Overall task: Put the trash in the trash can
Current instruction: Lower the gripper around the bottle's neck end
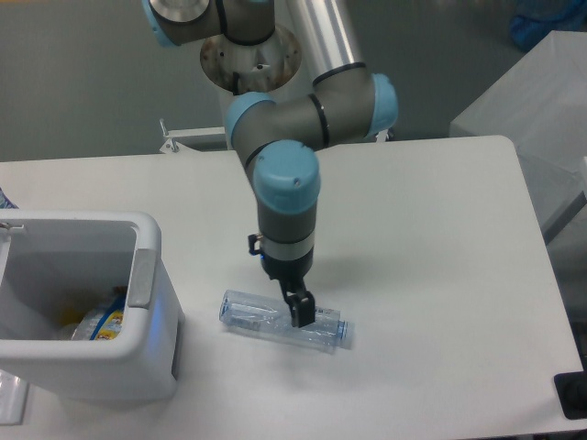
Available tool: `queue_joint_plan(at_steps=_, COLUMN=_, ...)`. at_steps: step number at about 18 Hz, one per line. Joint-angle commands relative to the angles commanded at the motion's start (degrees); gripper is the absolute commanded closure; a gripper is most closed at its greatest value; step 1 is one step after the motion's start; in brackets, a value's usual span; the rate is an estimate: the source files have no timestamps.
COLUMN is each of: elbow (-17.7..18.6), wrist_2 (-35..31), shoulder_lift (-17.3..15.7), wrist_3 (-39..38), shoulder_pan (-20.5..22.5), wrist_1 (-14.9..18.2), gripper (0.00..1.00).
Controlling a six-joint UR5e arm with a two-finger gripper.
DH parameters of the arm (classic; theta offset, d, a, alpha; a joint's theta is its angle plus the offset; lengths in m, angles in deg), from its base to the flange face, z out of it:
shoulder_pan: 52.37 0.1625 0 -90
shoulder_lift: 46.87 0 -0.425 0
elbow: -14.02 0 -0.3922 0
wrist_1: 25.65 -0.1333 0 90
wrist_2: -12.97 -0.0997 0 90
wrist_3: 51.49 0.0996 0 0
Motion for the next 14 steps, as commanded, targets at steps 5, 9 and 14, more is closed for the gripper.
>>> queue_joint_plan(at_steps=5, elbow=0.5, wrist_2=0.7, shoulder_lift=1.2, wrist_3=-2.9, shoulder_pan=-2.0, wrist_1=-0.4, gripper=0.00)
queue_joint_plan(at_steps=9, elbow=1.8, wrist_2=0.8, shoulder_lift=2.6, wrist_3=-3.4, shoulder_pan=-2.8, wrist_1=-0.5, gripper=0.00)
queue_joint_plan(at_steps=14, elbow=2.4, wrist_2=0.7, shoulder_lift=3.6, wrist_3=-6.4, shoulder_pan=-4.0, wrist_1=-2.2, gripper=0.00)
